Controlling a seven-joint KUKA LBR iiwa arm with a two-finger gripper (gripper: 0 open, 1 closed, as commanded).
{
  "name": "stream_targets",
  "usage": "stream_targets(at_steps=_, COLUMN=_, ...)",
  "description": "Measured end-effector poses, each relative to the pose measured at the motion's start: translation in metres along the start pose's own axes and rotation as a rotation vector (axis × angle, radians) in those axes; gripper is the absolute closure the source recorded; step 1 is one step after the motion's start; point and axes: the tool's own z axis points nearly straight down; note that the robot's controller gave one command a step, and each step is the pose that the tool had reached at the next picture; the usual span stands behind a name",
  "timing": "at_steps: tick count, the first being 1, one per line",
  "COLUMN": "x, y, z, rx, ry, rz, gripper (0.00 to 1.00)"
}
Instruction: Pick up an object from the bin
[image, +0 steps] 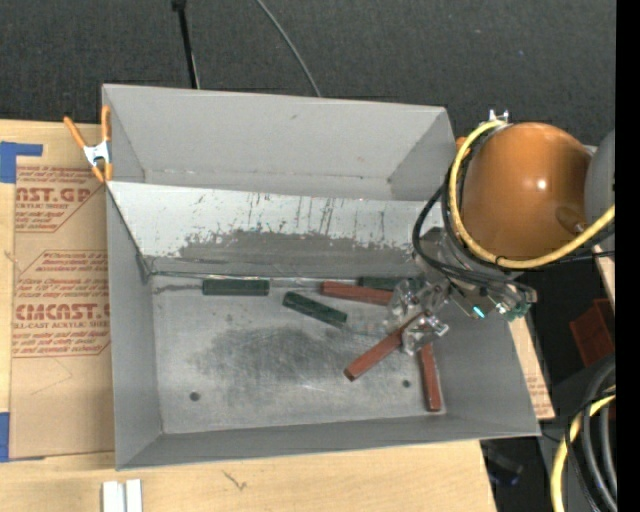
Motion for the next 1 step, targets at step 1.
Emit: stream_targets(at_steps=1, x=0.0, y=0.0001, z=0.0001, rx=-0.001, ry=0.0, rz=0.0, gripper=1.0)
